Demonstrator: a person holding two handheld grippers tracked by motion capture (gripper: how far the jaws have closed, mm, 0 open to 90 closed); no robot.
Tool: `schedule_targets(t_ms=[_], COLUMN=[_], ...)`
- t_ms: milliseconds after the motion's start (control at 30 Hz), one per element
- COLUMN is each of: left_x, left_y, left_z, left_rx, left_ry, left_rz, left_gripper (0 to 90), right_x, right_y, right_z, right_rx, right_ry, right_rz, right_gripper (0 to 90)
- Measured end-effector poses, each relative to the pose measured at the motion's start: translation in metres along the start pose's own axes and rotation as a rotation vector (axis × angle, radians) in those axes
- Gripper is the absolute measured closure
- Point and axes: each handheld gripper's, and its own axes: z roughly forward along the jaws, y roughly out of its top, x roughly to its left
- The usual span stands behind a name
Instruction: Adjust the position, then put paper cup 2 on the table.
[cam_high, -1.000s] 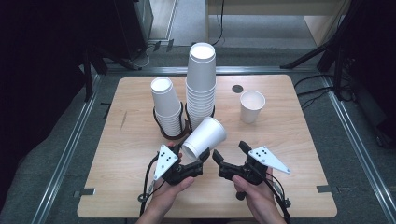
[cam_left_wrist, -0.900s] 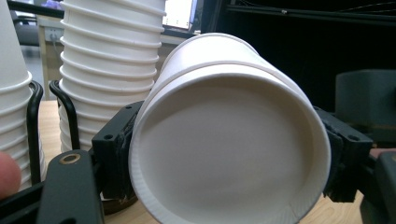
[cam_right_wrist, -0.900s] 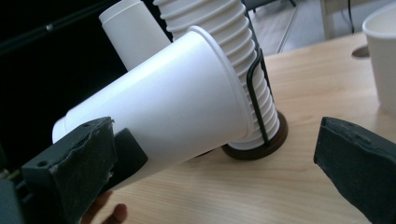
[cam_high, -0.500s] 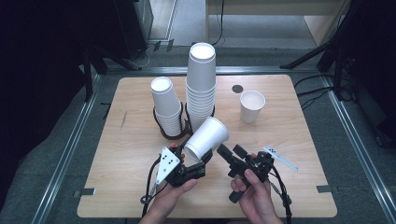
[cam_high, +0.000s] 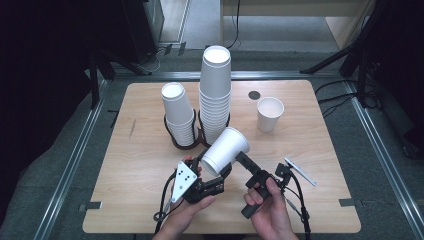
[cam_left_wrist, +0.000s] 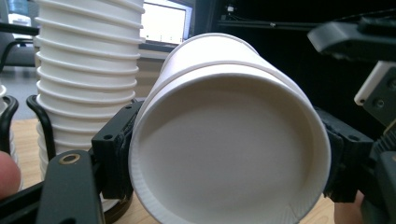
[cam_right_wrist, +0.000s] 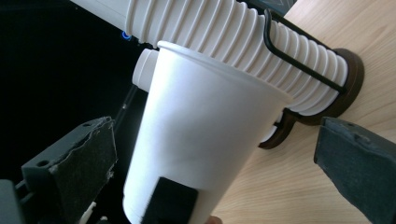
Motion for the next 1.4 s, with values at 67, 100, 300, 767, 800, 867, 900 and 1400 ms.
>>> schedule_targets(t_ms=[67, 100, 300, 767, 800, 867, 900, 1400], left_x=[-0.003, -0.004, -0.009, -0.021, -0.022, -0.023, -0.025, -0.031], left_y=[-0.001, -0.002, -0.002, -0.009, -0.010, -0.010, -0.011, -0.013], left_z=[0.000, 0.001, 0.001, 0.005, 0.005, 0.005, 0.005, 0.005], left_rx=[0.001, 0.003, -0.003, 0.010, 0.010, 0.010, 0.009, 0.010], left_ry=[-0.006, -0.004, -0.014, -0.042, -0.046, -0.049, -0.054, -0.083], left_rz=[0.013, 0.022, 0.037, 0.064, 0.069, 0.069, 0.075, 0.099], left_gripper=[22.2, 22.2, 22.2, 22.1, 22.1, 22.1, 22.1, 22.1], right_x=[0.001, 0.002, 0.000, -0.004, -0.005, -0.006, -0.007, -0.013], right_y=[-0.001, -0.001, -0.003, -0.002, -0.002, -0.001, -0.001, 0.002], right_z=[0.001, 0.001, 0.002, 0.003, 0.003, 0.003, 0.003, 0.005], right_rx=[0.005, 0.010, 0.026, 0.045, 0.045, 0.044, 0.042, 0.031], right_ry=[0.009, 0.011, 0.010, 0.009, 0.005, 0.004, 0.000, -0.002], right_rz=[0.016, 0.024, 0.070, 0.132, 0.136, 0.139, 0.149, 0.210], right_gripper=[0.0, 0.0, 0.0, 0.0, 0.0, 0.0, 0.0, 5.0])
